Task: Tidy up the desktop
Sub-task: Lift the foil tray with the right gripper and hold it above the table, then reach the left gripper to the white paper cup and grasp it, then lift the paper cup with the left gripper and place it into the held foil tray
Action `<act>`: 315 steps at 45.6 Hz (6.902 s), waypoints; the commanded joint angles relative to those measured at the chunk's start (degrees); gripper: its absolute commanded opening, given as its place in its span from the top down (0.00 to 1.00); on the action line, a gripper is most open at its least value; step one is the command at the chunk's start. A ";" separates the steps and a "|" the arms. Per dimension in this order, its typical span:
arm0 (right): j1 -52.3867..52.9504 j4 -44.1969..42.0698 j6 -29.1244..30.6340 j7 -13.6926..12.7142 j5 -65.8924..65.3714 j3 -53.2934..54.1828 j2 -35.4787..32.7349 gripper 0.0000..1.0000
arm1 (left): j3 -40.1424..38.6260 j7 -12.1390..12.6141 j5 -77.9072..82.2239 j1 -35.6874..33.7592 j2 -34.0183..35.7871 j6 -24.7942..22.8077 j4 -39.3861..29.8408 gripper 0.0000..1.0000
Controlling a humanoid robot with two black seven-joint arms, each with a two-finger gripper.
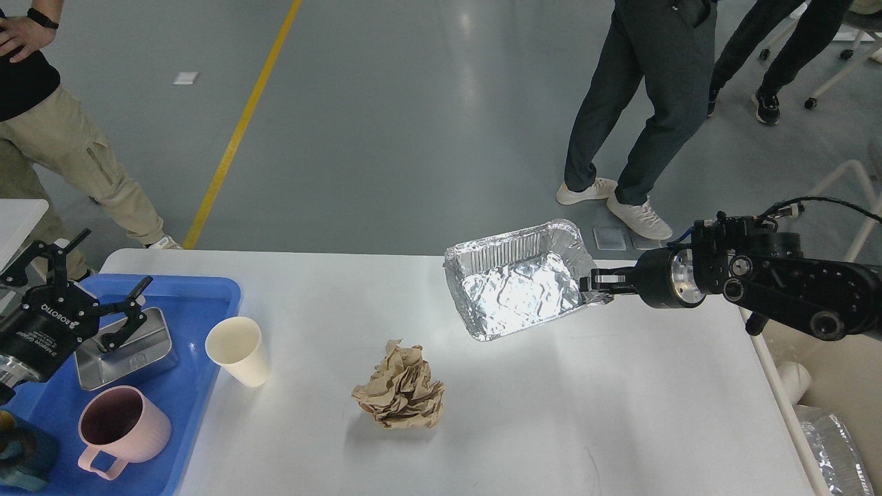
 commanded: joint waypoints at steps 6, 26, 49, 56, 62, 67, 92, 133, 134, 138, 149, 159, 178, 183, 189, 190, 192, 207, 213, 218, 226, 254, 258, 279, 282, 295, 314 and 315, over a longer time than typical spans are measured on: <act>0.17 -0.14 -0.15 -1.21 1.87 -0.11 3.03 1.00 | 0.06 0.00 0.18 0.11 0.16 0.17 -0.53 0.03; -0.89 -1.11 -0.95 -2.89 1.61 0.15 5.23 1.00 | 1.03 0.44 2.47 0.19 3.24 8.25 -2.11 0.03; -1.33 -2.25 -1.03 -2.71 1.61 1.56 6.46 1.00 | 12.72 7.82 3.70 0.90 25.55 21.18 -15.29 0.03; -1.15 -3.30 -1.12 -2.54 1.61 2.96 8.04 1.00 | 14.13 7.82 11.42 1.33 33.29 23.47 -22.67 0.03; -0.45 -3.48 -1.03 -2.53 1.61 3.23 9.37 1.00 | 14.74 7.82 19.16 2.39 38.30 23.55 -27.77 0.03; -0.09 -3.57 -1.04 -2.45 1.61 3.93 9.45 1.00 | 14.83 7.65 25.92 3.71 41.29 23.55 -31.81 0.03; -0.97 -3.39 -1.12 -2.10 1.87 4.90 8.22 1.00 | 13.51 2.29 38.68 4.85 44.90 23.38 -36.30 0.03; -1.76 -3.13 -1.56 -2.10 1.87 5.60 8.75 1.00 | 13.77 -2.81 36.13 4.32 40.24 19.95 -30.24 0.03; -1.76 -3.13 -1.56 -2.10 1.87 5.60 8.75 1.00 | 14.04 -2.90 36.31 4.41 40.15 19.95 -29.89 0.03; -1.85 -3.13 -1.65 -2.10 1.87 5.86 8.75 1.00 | 14.56 -3.60 40.60 4.15 39.02 18.81 -28.40 0.03; -2.20 -2.60 -1.65 -2.10 1.87 6.83 9.01 1.00 | 15.62 -12.64 77.59 -4.46 29.70 10.99 -22.16 0.03; -2.12 -2.16 -1.65 -2.10 1.87 7.27 9.01 1.00 | 21.49 -16.43 88.25 -9.20 26.09 10.55 -21.80 0.03; -2.12 -2.25 -1.65 -2.10 1.79 7.62 8.93 1.00 | 39.35 -16.26 94.66 -21.34 19.94 11.16 -14.77 0.03; -2.20 -2.25 -1.65 -2.10 1.79 7.62 9.19 1.00 | 42.86 -16.43 95.10 -23.97 18.53 11.16 -13.28 0.03; -2.20 -2.34 -1.65 -2.10 1.79 7.62 9.28 1.00 | 48.05 -16.61 95.54 -27.58 16.34 11.25 -11.52 0.03; -2.20 -2.34 -1.65 -2.10 1.79 7.62 9.28 1.00 | 48.66 -16.61 95.55 -28.02 15.99 11.25 -11.34 0.03; -2.20 -2.34 -1.65 -2.10 1.79 7.62 9.28 1.00 | 49.54 -16.61 95.54 -28.46 15.63 11.25 -11.17 0.03; -2.29 -2.16 -1.65 -2.10 1.79 7.71 8.84 1.00 | 50.60 -16.70 96.86 -29.16 12.91 11.34 -9.06 0.04; -2.47 -2.16 -2.00 -2.10 1.79 7.80 8.84 1.00 | 50.60 -17.22 97.39 -28.90 11.33 12.65 -7.30 0.05; -2.56 -2.08 -2.00 -2.10 1.79 7.80 8.75 1.00 | 51.65 -18.89 98.97 -28.72 10.27 14.23 -5.72 0.07; -2.64 -2.08 -2.00 -2.10 1.79 7.71 8.75 1.00 | 56.22 -21.09 99.06 -28.99 9.22 18.54 -2.82 0.18; -3.61 -2.08 -2.00 -2.10 1.61 7.71 8.66 1.00 | 58.51 -28.65 99.76 -29.25 10.18 19.86 -2.20 0.91; -3.70 -2.16 -2.00 -2.10 1.61 7.62 8.66 1.00 | 58.95 -29.70 99.76 -29.16 10.27 20.30 -2.11 0.96; -4.93 -2.43 -2.26 -2.10 1.08 7.36 8.75 1.00 | 57.90 -34.97 98.89 -28.90 17.03 20.56 -4.83 0.98; -5.02 -2.52 -2.26 -2.10 1.00 7.27 8.84 1.00 | 57.28 -35.50 98.19 -28.90 19.32 20.56 -6.15 0.98; -5.90 -2.96 -2.35 -2.10 0.21 7.18 9.28 1.00 | 51.13 -36.82 86.76 -29.43 29.60 20.13 -11.08 0.97; -6.16 -2.87 -2.44 -2.10 0.12 7.18 9.81 1.00 | 39.71 -37.53 77.18 -31.79 34.88 13.63 -14.50 0.96; -6.16 -2.87 -2.44 -2.10 0.03 7.18 9.81 1.00 | 39.35 -37.44 77.26 -32.41 34.71 13.10 -14.77 0.96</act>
